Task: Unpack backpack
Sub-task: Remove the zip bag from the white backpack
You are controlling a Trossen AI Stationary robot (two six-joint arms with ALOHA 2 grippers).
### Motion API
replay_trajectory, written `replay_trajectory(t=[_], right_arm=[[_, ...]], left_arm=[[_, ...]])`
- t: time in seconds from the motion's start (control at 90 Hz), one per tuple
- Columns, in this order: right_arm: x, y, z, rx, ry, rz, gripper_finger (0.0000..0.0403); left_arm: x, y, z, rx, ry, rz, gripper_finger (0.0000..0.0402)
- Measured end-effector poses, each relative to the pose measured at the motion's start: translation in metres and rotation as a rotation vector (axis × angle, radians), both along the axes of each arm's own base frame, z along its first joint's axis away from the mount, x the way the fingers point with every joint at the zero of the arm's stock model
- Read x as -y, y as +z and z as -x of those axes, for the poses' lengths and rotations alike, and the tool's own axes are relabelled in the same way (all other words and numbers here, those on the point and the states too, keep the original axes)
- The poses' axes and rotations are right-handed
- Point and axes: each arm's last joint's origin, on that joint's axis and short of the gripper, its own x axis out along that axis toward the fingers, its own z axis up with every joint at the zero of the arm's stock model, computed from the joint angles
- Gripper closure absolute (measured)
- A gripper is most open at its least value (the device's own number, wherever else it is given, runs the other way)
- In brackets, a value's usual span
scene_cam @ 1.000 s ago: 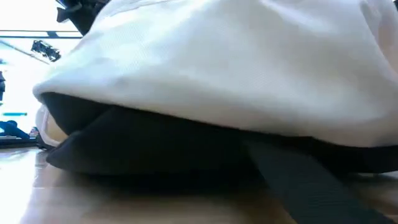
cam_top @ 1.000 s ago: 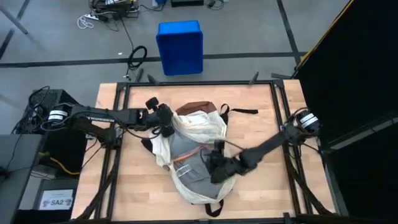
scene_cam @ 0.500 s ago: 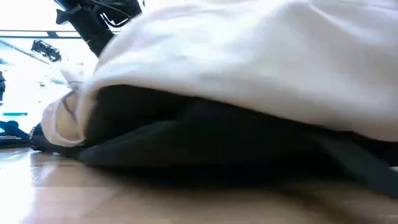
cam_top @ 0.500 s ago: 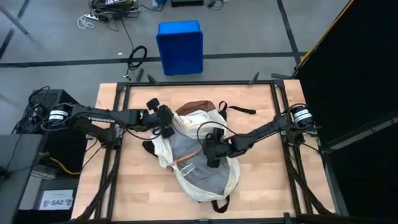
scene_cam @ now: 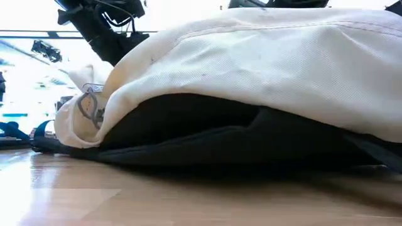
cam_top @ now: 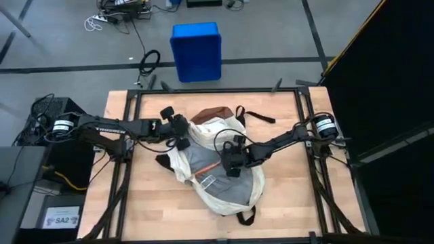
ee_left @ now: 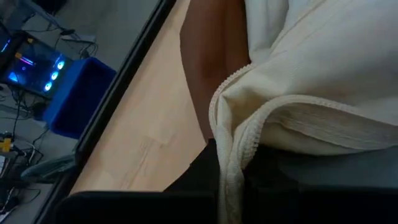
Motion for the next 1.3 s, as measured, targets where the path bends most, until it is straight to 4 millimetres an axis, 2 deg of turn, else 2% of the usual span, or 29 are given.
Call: replay_trajectory(t=[0.156, 0.333, 0.533, 0.633, 0.744, 0.889, 1.044, 1.3], right_arm=[[-0.013, 0.021, -0.005, -0.053, 0.023, 0.067, 0.0401], [-0.037, 0.064, -0.009, -0.085, 0.048, 0.149, 0.0403], [-0.061, 0.118, -0.016, -0.003, 0.09, 0.199, 0.0402], [-0.065, 0.131, -0.018, 0.033, 0.101, 0.17, 0.0403], [-0.06, 0.125, -0.019, -0.008, 0.117, 0.082, 0.0403], [-0.046, 0.096, -0.008, -0.135, 0.045, 0.025, 0.0383], [-0.031, 0.062, 0.005, -0.246, -0.033, -0.057, 0.0322], [-0.002, 0.022, 0.012, -0.237, -0.114, -0.041, 0.0213]], left_arm=[[-0.002, 0.0, 0.002, -0.022, 0.045, -0.052, 0.0402], [-0.008, -0.001, 0.005, -0.045, 0.082, -0.065, 0.0402], [-0.011, -0.001, 0.005, -0.037, 0.101, -0.069, 0.0402], [-0.011, -0.001, 0.005, -0.036, 0.101, -0.069, 0.0402], [-0.011, -0.001, 0.005, -0.036, 0.101, -0.069, 0.0402], [-0.011, -0.001, 0.005, -0.039, 0.092, -0.06, 0.0402], [-0.01, -0.001, 0.005, -0.041, 0.079, -0.047, 0.0402], [-0.01, -0.001, 0.004, -0.048, 0.036, -0.032, 0.0402]])
